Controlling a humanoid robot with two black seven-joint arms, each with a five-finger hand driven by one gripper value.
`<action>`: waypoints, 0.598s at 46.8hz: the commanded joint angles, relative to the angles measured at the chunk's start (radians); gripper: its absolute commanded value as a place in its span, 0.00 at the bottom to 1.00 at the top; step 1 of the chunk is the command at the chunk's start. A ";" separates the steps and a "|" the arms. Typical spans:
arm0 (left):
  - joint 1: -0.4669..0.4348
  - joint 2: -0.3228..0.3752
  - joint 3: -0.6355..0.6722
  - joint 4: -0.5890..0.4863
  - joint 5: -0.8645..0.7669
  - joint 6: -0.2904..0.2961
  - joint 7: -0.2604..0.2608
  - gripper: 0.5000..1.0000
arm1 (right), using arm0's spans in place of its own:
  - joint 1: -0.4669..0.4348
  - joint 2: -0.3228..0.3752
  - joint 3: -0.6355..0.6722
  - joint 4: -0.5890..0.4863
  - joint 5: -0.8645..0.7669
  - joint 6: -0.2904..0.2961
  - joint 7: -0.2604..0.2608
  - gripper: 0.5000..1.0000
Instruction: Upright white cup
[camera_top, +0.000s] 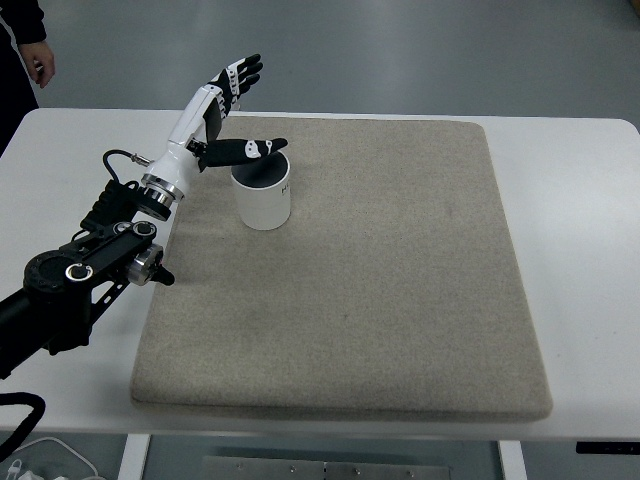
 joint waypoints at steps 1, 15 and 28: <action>-0.054 0.000 0.001 0.022 -0.069 0.000 0.000 0.98 | 0.000 0.000 0.000 0.000 0.000 0.000 0.000 0.86; -0.244 0.000 0.021 0.213 -0.232 -0.009 0.000 0.98 | 0.000 0.000 0.000 0.000 0.000 0.000 0.000 0.86; -0.308 0.000 0.003 0.267 -0.362 -0.079 0.121 0.98 | 0.000 0.000 -0.001 0.000 0.000 0.000 0.000 0.86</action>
